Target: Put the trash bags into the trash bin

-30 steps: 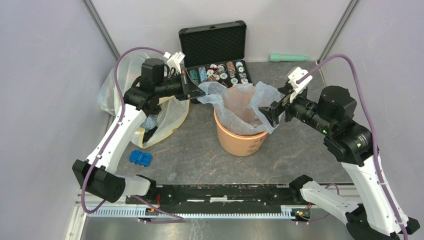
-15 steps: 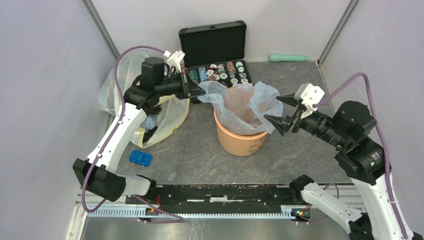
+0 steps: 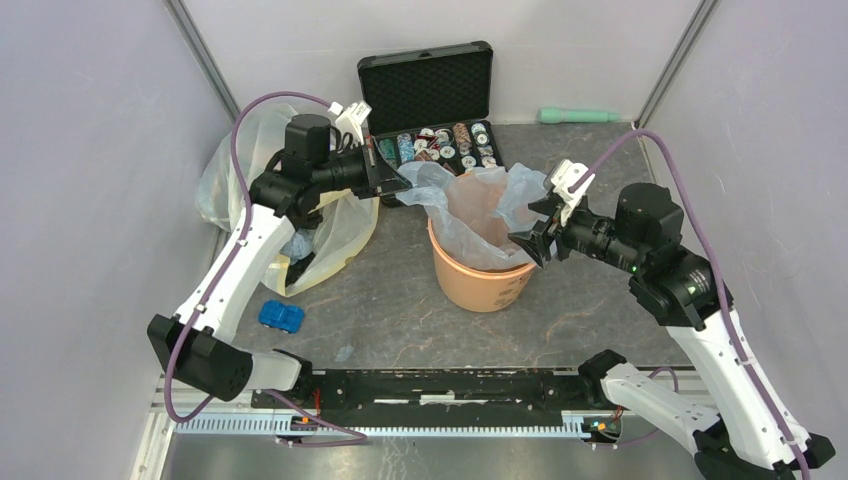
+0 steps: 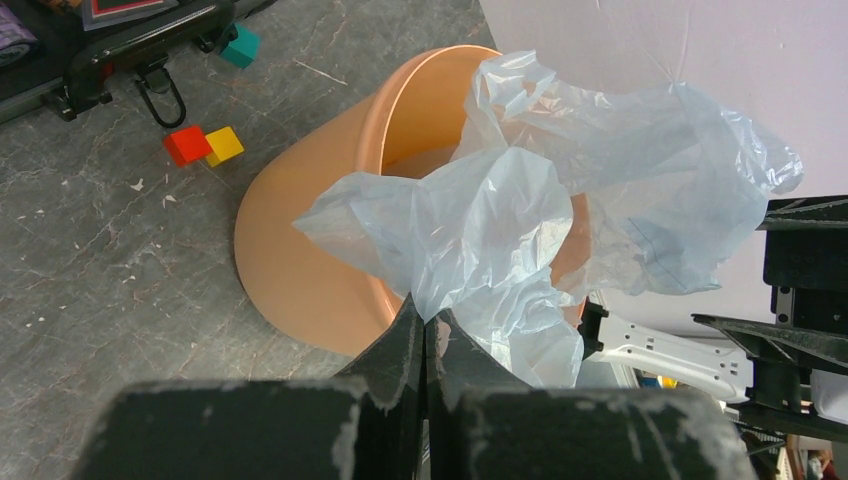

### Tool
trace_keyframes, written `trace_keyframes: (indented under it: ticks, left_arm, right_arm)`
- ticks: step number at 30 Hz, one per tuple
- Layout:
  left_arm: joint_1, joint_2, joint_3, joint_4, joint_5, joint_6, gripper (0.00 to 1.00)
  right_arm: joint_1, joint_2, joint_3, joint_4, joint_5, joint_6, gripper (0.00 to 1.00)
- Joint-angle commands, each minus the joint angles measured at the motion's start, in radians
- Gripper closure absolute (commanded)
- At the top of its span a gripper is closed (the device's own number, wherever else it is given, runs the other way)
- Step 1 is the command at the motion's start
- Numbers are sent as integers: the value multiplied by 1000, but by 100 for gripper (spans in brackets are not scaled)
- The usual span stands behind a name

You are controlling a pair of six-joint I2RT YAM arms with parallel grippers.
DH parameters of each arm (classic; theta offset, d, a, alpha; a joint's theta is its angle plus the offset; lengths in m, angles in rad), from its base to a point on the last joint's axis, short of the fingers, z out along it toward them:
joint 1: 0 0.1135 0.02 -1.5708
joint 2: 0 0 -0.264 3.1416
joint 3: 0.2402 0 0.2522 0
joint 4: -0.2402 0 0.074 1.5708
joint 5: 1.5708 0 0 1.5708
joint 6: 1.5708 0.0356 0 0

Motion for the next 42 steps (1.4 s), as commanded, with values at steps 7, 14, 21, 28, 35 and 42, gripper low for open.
trace_keyframes:
  ticks: [7, 14, 21, 28, 35, 42]
  left_arm:
    - [-1, 1, 40, 37, 3, -31, 98]
    - [-1, -3, 38, 30, 8, -22, 98]
    - [8, -54, 18, -36, 16, 40, 98]
    - [60, -101, 9, -143, 11, 101, 98]
    - [92, -121, -80, -128, 55, 117, 98]
    - [91, -129, -117, -82, 129, 99, 98]
  right_arm:
    - [41, 20, -20, 48, 131, -6, 54]
    - [47, -48, -12, 83, 327, 76, 100]
    - [48, -165, -114, 16, 821, 207, 100]
    - [48, -267, -310, 39, 1001, 328, 100]
    - [48, -305, -433, 48, 1050, 378, 100]
    - [48, -357, -279, 39, 905, 289, 47]
